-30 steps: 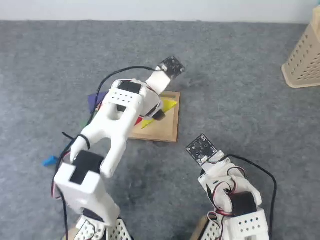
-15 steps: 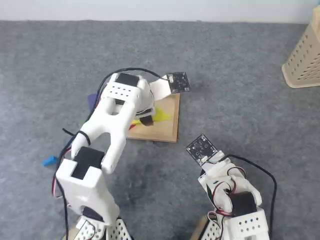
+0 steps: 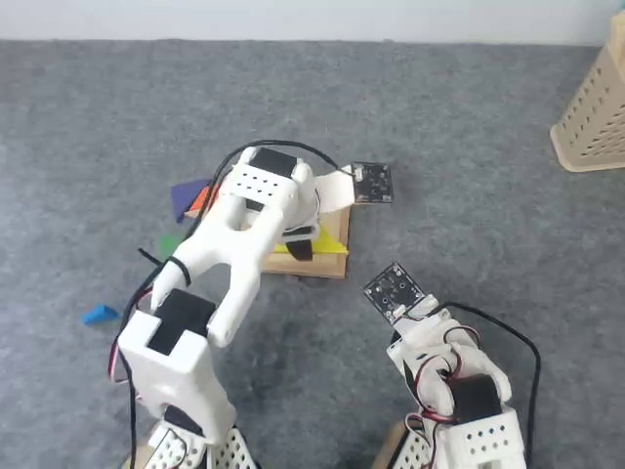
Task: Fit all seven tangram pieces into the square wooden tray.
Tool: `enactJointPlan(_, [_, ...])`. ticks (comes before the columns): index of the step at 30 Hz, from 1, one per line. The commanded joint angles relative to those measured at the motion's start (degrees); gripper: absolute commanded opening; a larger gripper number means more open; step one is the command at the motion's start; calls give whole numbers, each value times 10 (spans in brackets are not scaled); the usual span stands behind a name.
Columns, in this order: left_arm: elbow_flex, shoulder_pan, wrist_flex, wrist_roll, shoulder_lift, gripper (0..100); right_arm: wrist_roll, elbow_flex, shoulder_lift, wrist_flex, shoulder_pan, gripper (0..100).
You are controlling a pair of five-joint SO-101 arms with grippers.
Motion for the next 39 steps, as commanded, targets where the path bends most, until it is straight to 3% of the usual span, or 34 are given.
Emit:
enactJointPlan(1, [-11, 3, 29, -36, -10, 144, -4, 11, -8, 3, 0, 8])
enactJointPlan(8, [-11, 1, 26, -38, -10, 146, -4, 11, -8, 3, 0, 8])
enactJointPlan(14, [-11, 1, 26, -38, -10, 209, -4, 11, -8, 3, 0, 8])
enactJointPlan(39, [-14, 0, 30, -38, -10, 212, -4, 11, -8, 3, 0, 8])
